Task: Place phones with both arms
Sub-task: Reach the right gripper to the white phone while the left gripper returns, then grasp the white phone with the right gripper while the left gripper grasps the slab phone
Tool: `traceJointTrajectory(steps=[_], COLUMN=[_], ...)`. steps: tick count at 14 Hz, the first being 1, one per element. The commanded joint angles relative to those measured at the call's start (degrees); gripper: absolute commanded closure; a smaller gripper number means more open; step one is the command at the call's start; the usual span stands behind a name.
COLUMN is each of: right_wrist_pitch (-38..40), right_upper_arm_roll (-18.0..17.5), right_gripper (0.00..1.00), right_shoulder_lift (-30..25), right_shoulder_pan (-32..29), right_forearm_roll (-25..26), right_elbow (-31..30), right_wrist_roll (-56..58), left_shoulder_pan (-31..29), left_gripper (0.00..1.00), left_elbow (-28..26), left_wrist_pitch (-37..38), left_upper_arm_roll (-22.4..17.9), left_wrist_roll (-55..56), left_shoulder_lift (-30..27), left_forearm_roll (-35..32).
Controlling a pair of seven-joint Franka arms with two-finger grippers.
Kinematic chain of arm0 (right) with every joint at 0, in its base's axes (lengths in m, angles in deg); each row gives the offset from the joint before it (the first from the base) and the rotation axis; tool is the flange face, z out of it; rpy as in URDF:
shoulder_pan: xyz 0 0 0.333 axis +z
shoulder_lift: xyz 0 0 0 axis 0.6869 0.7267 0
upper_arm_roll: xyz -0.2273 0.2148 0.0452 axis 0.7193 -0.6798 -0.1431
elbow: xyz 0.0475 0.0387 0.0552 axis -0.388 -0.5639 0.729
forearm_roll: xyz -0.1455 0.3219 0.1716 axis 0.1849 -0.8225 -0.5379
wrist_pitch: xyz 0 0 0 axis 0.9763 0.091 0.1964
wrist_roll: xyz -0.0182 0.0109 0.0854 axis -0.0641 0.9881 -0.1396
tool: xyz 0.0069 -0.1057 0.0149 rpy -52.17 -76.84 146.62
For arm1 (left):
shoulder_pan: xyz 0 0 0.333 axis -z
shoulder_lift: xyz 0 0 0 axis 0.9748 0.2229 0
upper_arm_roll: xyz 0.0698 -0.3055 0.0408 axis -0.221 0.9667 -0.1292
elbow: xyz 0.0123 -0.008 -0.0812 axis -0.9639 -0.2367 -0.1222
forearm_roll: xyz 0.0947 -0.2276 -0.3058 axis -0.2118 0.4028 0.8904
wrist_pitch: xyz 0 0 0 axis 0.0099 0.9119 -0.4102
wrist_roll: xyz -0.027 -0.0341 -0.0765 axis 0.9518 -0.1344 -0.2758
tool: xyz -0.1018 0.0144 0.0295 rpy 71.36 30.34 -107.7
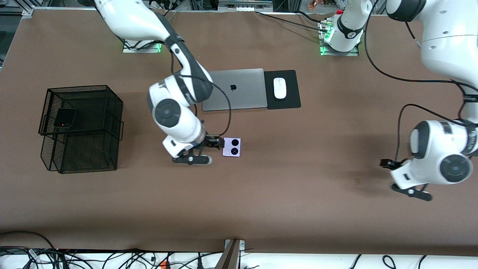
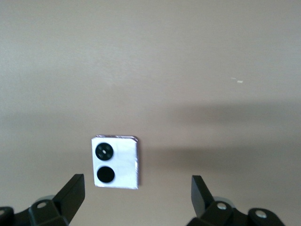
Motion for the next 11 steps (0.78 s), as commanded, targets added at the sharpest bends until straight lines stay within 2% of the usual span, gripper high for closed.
traceJointTrajectory(steps=[1, 5, 6, 9, 11], right_wrist_pitch=[-4.7, -11.7, -12.4, -12.5, -12.5], right_upper_arm_roll=[0.7, 0.8, 0.8, 0.7, 0.7], right_gripper=[0.00, 0.00, 0.00, 0.00, 0.00], right_shoulder_lift=[3.9, 7.8, 8.6, 9.8, 10.4], right_shoulder_pan=[2.2, 4.8, 5.3, 6.1, 6.2], right_forearm_roll=[1.0, 3.8, 4.7, 8.9, 10.9], right_elbow=[2.5, 2.7, 2.7, 2.4, 2.1], right_wrist_roll=[-3.2, -6.4, -6.9, -9.3, -9.3], left_shoulder_pan=[-4.9, -9.5, -10.5, -13.2, -13.8], left_gripper=[0.00, 0.00, 0.00, 0.00, 0.00], left_elbow=[-2.1, -1.9, -1.9, -1.7, -1.8], left_wrist_pitch=[-4.7, -6.7, -6.9, -7.0, -7.7], left_upper_arm_roll=[1.1, 1.1, 1.3, 1.2, 1.2], left_wrist_roll=[-3.1, -2.2, -2.2, -2.5, -2.8], left_shoulder_lift=[-1.0, -0.5, -0.5, 0.6, 1.4], left_forearm_roll=[-1.5, -0.5, 0.2, 7.8, 7.8])
